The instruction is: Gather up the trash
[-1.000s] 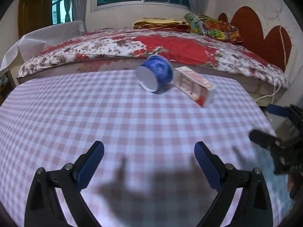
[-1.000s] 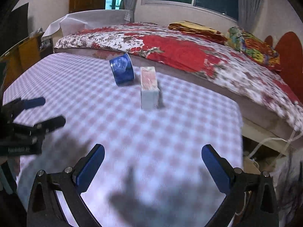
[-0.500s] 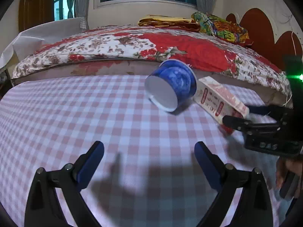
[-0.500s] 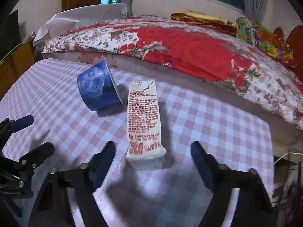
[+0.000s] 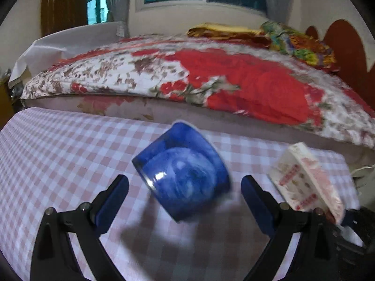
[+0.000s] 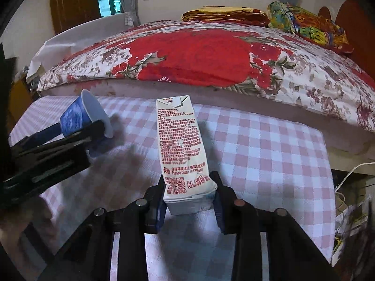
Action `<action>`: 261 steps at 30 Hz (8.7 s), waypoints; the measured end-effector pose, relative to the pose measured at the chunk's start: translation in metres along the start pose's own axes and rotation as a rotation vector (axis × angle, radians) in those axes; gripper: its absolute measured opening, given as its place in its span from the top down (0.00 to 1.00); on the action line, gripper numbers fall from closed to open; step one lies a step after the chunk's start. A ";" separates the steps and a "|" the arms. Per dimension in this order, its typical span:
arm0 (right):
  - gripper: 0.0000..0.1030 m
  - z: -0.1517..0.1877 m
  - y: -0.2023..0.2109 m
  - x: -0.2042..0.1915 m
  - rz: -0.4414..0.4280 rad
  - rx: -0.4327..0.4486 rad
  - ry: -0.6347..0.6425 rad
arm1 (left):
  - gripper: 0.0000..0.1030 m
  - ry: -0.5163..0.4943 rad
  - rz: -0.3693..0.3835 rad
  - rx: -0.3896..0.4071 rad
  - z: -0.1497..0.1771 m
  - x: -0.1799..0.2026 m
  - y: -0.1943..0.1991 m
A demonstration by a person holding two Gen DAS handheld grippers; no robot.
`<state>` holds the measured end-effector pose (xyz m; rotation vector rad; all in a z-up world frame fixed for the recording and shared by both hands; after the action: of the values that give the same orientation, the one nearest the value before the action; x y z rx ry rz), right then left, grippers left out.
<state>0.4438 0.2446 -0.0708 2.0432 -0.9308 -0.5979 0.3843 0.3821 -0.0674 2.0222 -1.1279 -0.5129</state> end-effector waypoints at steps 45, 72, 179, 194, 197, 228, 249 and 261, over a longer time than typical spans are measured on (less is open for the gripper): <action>0.65 0.074 0.106 -0.028 0.005 0.106 0.041 | 0.49 -0.139 0.283 0.079 0.078 -0.037 0.122; 0.65 0.264 0.262 0.080 0.167 0.169 -0.181 | 0.49 -0.308 0.476 0.083 0.200 0.078 0.239; 0.00 0.499 0.363 0.212 0.448 0.014 -0.440 | 0.01 -0.753 0.624 -0.071 0.375 0.260 0.306; 0.00 0.447 0.404 0.113 0.408 0.116 -0.337 | 0.01 -0.621 0.540 0.047 0.343 0.181 0.350; 0.00 0.440 0.415 0.103 0.415 0.134 -0.331 | 0.01 -0.589 0.530 0.078 0.337 0.168 0.361; 0.00 0.439 0.480 0.073 0.432 0.267 -0.338 | 0.01 -0.490 0.519 0.188 0.326 0.131 0.411; 0.00 0.438 0.477 0.068 0.430 0.272 -0.328 | 0.01 -0.487 0.522 0.187 0.329 0.131 0.416; 0.00 0.438 0.476 0.068 0.429 0.268 -0.329 | 0.01 -0.486 0.523 0.186 0.330 0.133 0.416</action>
<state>-0.0022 -0.2108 0.0604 1.9115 -1.6681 -0.6045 0.0138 -0.0055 0.0447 1.6854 -1.9872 -0.6588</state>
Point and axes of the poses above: each gripper's, at about its wrist camera, not at the fingertips, and y roughly against the way its jaws point, x to its right, z to its underside, the point moved 5 cm from there along -y, roughly the way its jaws point, and after that the axes turned 6 degrees about -x, right-handed, at the moved point
